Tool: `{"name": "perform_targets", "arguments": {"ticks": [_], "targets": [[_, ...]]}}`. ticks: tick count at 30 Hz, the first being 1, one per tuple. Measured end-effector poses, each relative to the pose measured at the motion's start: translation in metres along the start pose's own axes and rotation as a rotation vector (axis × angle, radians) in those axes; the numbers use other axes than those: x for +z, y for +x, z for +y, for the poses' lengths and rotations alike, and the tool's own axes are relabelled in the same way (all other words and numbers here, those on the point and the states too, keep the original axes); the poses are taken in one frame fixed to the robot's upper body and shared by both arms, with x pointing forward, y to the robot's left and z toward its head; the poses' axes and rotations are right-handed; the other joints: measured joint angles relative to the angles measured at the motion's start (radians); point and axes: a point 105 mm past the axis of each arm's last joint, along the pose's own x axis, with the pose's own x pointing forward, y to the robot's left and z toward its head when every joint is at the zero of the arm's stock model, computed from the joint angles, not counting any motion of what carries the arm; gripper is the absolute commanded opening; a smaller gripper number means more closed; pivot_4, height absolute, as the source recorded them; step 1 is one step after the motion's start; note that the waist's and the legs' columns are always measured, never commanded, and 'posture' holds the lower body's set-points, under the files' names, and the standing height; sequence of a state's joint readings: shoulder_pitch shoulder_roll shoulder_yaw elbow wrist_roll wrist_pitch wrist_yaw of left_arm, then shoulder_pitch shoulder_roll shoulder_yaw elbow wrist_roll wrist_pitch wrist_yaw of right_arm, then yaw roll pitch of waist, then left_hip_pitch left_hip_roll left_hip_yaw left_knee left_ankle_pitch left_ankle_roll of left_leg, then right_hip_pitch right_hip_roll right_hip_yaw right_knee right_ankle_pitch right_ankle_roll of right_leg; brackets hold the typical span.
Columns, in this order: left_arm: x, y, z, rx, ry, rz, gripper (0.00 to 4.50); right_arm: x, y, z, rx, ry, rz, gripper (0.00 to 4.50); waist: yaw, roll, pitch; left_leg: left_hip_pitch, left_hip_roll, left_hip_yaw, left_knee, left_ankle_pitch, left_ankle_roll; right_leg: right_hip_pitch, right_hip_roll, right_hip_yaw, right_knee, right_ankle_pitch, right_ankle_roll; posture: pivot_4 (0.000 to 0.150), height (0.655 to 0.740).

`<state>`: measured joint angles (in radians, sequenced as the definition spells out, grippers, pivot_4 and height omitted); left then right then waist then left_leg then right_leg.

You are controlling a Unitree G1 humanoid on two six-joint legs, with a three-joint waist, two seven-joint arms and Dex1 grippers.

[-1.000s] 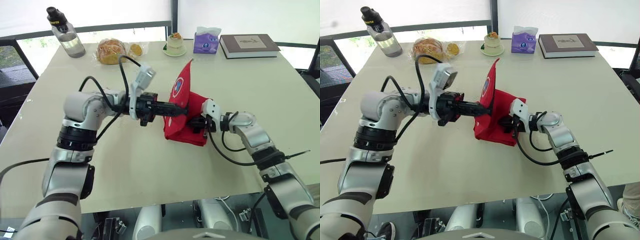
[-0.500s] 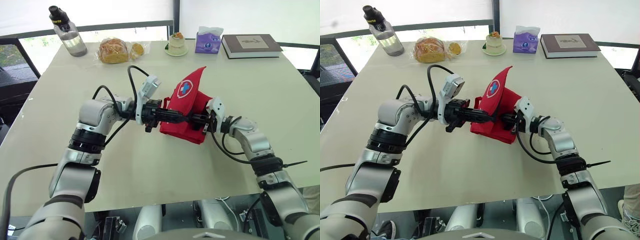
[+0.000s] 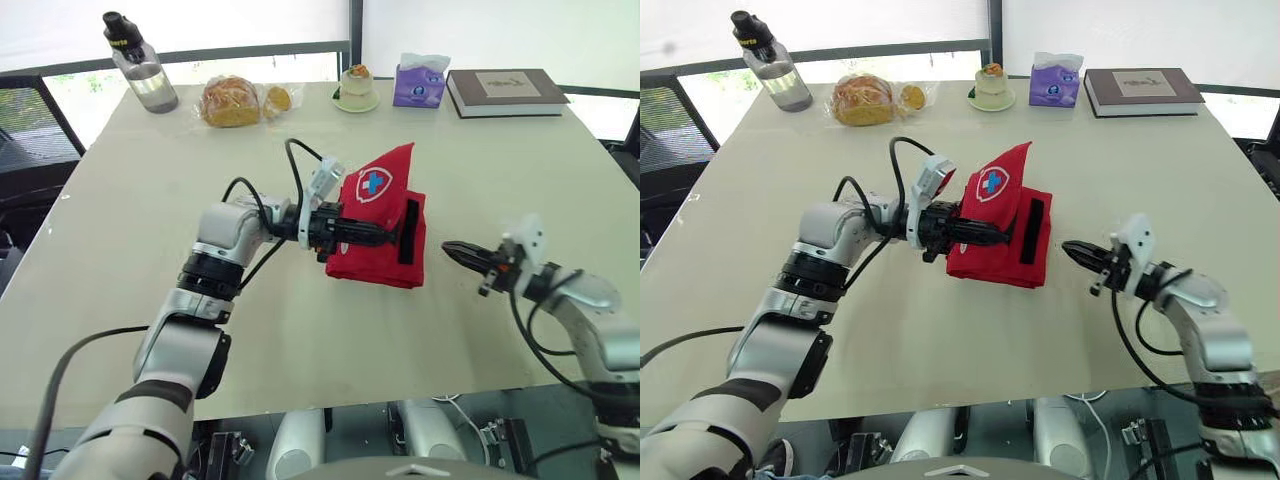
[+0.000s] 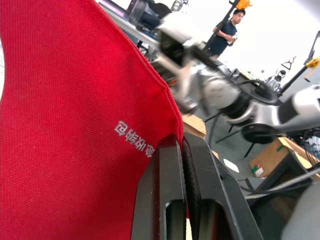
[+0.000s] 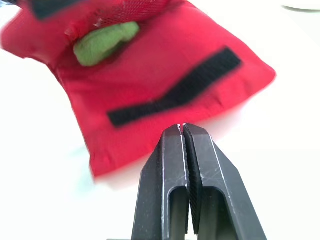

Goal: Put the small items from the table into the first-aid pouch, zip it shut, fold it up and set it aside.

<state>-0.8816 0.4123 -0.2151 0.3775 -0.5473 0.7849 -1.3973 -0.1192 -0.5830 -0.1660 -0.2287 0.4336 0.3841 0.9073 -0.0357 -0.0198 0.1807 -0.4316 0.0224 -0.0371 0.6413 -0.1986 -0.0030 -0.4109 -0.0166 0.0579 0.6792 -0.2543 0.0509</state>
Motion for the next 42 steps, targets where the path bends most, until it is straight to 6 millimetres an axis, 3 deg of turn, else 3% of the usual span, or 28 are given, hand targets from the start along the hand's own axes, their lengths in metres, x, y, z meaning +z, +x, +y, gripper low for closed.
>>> {"name": "perform_targets", "arguments": {"ticks": [6, 16, 17, 18, 19, 21, 24, 26, 42], "targets": [[-0.015, 0.023, 0.021, 0.053, -0.053, 0.035, 0.00, 0.002, -0.031, -0.005, -0.081, 0.003, 0.015, 0.09, 0.000, 0.000, 0.000, 0.000, 0.000, 0.000, 0.000, 0.000, 0.000, 0.000, 0.000, 0.000, 0.000, -0.001, 0.001, 0.150, 0.7400], [-0.023, 0.035, 0.035, 0.098, -0.040, 0.073, 0.00, 0.001, -0.033, -0.005, -0.118, -0.004, 0.015, 0.09, 0.008, 0.001, 0.000, 0.000, 0.000, 0.000, 0.002, 0.000, 0.000, 0.002, 0.000, 0.000, 0.000, -0.001, 0.003, 0.150, 0.7400], [-0.023, 0.036, 0.036, 0.101, -0.042, 0.075, 0.60, 0.002, -0.033, -0.005, -0.118, -0.006, 0.013, 0.00, 0.010, 0.001, 0.000, 0.000, 0.000, 0.000, 0.002, 0.000, 0.000, 0.002, 0.000, 0.000, 0.000, -0.001, 0.003, 0.150, 0.7400], [-0.024, 0.036, 0.036, 0.104, -0.046, 0.076, 0.82, 0.002, -0.033, -0.005, -0.119, -0.008, 0.011, 0.00, 0.011, 0.001, -0.001, 0.001, 0.000, 0.000, 0.002, 0.000, 0.000, 0.002, 0.000, 0.000, 0.000, -0.001, 0.003, 0.150, 0.7400], [-0.025, 0.037, 0.037, 0.106, -0.049, 0.080, 1.39, 0.002, -0.033, -0.005, -0.119, -0.009, 0.011, 0.00, 0.012, 0.001, -0.001, 0.000, 0.000, 0.000, 0.002, 0.000, 0.000, 0.002, 0.000, 0.000, 0.000, -0.001, 0.003, 0.150, 0.7400], [-0.028, 0.037, 0.037, 0.104, -0.061, 0.082, 2.12, 0.002, -0.033, -0.005, -0.119, -0.010, 0.011, 0.00, 0.012, 0.001, -0.001, 0.000, 0.000, 0.000, 0.002, 0.000, 0.000, 0.002, 0.000, 0.000, 0.000, -0.001, 0.003, 0.150, 0.7400], [-0.030, 0.038, 0.034, 0.078, -0.081, 0.080, 3.65, 0.002, -0.033, -0.005, -0.119, -0.012, 0.012, 0.00, 0.014, 0.001, -0.001, 0.001, 0.000, 0.000, 0.002, 0.000, 0.000, 0.002, 0.000, 0.000, 0.000, -0.001, 0.003, 0.150, 0.7400], [-0.030, 0.039, 0.032, 0.063, -0.085, 0.079, 4.32, 0.002, -0.033, -0.006, -0.121, -0.013, 0.015, 0.00, 0.017, 0.001, -0.001, 0.001, 0.000, 0.000, 0.003, 0.000, 0.000, 0.002, 0.000, 0.000, 0.000, -0.001, 0.003, 0.150, 0.7400], [-0.029, 0.038, 0.022, 0.028, -0.089, 0.045, 4.46, -0.004, -0.037, -0.011, -0.133, -0.013, 0.027, 0.00, 0.021, 0.001, -0.001, 0.000, 0.000, 0.000, 0.004, 0.000, 0.000, 0.002, 0.000, 0.000, 0.000, 0.000, 0.003, 0.150, 0.7400]]}}
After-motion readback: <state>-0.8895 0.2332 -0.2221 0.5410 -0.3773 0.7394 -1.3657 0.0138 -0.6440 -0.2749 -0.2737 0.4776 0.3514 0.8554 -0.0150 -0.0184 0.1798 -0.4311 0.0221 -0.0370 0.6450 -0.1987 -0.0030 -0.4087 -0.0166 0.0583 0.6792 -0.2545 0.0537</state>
